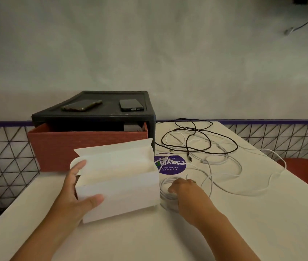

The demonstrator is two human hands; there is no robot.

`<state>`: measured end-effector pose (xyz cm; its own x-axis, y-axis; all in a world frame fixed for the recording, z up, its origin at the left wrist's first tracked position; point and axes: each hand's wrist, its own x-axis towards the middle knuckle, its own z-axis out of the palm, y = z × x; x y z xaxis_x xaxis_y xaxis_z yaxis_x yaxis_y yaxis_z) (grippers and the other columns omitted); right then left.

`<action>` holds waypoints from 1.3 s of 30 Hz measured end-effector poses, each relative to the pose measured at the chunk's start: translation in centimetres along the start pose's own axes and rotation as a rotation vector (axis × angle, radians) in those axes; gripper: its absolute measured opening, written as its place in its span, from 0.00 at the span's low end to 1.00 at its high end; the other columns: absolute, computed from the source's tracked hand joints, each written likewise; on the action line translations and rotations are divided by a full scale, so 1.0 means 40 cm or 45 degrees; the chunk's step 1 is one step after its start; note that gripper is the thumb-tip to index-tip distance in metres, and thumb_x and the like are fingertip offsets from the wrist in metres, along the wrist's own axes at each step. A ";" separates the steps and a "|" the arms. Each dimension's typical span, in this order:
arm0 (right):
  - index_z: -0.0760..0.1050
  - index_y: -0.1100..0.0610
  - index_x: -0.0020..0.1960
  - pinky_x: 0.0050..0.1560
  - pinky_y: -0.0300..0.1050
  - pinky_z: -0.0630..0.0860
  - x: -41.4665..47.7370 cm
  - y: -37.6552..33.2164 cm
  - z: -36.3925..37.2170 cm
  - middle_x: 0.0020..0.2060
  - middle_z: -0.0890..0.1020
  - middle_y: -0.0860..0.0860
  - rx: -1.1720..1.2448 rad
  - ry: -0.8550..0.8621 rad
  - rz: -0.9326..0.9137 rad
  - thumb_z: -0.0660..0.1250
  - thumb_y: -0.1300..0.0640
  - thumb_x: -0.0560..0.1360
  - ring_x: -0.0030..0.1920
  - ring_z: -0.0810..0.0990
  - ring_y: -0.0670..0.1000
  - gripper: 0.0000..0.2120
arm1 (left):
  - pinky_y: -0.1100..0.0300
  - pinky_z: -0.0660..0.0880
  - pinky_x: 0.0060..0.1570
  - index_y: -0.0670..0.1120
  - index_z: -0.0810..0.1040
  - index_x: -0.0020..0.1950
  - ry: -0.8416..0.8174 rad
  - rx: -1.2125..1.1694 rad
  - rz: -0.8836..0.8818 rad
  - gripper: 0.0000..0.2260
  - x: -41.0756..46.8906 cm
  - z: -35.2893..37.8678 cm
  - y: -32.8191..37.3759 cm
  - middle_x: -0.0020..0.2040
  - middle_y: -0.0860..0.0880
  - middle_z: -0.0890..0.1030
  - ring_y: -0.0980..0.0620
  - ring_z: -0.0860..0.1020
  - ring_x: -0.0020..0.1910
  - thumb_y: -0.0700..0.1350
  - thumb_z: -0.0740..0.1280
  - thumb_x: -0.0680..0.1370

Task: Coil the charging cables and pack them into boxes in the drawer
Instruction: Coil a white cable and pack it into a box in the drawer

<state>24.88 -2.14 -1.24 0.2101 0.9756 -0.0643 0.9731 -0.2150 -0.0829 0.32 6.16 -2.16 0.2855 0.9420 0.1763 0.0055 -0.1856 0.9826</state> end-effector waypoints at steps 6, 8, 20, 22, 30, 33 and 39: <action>0.74 0.56 0.61 0.50 0.41 0.69 0.011 0.001 0.019 0.56 0.78 0.53 0.022 0.026 -0.021 0.62 0.63 0.74 0.56 0.76 0.54 0.16 | 0.62 0.71 0.46 0.64 0.64 0.60 0.033 -0.024 0.027 0.36 0.000 -0.004 0.007 0.54 0.55 0.75 0.55 0.76 0.50 0.26 0.68 0.70; 0.73 0.55 0.63 0.52 0.41 0.70 0.013 -0.003 0.013 0.57 0.78 0.53 -0.029 0.048 -0.030 0.62 0.62 0.75 0.57 0.76 0.54 0.16 | 0.63 0.71 0.45 0.64 0.64 0.61 0.034 -0.029 0.030 0.36 -0.003 -0.003 0.011 0.54 0.56 0.75 0.56 0.76 0.49 0.26 0.67 0.70; 0.81 0.47 0.46 0.45 0.39 0.73 -0.072 0.066 -0.088 0.40 0.85 0.49 1.536 0.515 -0.108 0.64 0.66 0.75 0.42 0.79 0.48 0.14 | 0.65 0.70 0.43 0.62 0.62 0.63 0.018 0.015 0.027 0.36 -0.008 0.010 0.023 0.53 0.56 0.76 0.57 0.76 0.49 0.27 0.69 0.70; 0.82 0.49 0.47 0.50 0.47 0.74 -0.083 0.067 -0.099 0.44 0.85 0.50 1.755 0.447 -0.243 0.68 0.58 0.73 0.46 0.81 0.50 0.07 | 0.65 0.71 0.43 0.62 0.63 0.62 -0.005 0.023 0.022 0.36 -0.011 0.016 0.024 0.53 0.56 0.77 0.57 0.77 0.50 0.27 0.69 0.69; 0.84 0.49 0.46 0.47 0.41 0.79 -0.101 0.039 -0.113 0.40 0.85 0.50 2.077 0.483 -0.693 0.78 0.42 0.56 0.43 0.83 0.49 0.21 | 0.64 0.71 0.47 0.68 0.63 0.59 -0.077 0.119 0.045 0.38 -0.020 0.016 0.036 0.53 0.55 0.77 0.53 0.78 0.52 0.28 0.71 0.68; 0.84 0.49 0.46 0.45 0.41 0.79 -0.107 0.036 -0.118 0.38 0.85 0.50 2.127 0.480 -0.769 0.78 0.44 0.57 0.42 0.83 0.49 0.18 | 0.67 0.73 0.45 0.66 0.63 0.60 -0.103 0.144 0.050 0.38 -0.025 0.021 0.039 0.53 0.55 0.77 0.57 0.79 0.49 0.27 0.70 0.68; 0.84 0.49 0.47 0.45 0.42 0.79 -0.098 0.013 -0.106 0.39 0.85 0.50 2.000 0.435 -0.707 0.77 0.47 0.61 0.42 0.82 0.49 0.15 | 0.73 0.74 0.40 0.65 0.65 0.61 -0.217 0.121 0.052 0.38 -0.038 0.033 0.045 0.51 0.57 0.79 0.60 0.81 0.45 0.26 0.70 0.67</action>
<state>24.95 -5.88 3.18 0.1152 0.8627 0.4924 -0.0492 0.5000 -0.8646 1.17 4.03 -0.75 0.4451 0.8739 0.1953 0.0789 -0.2555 0.9636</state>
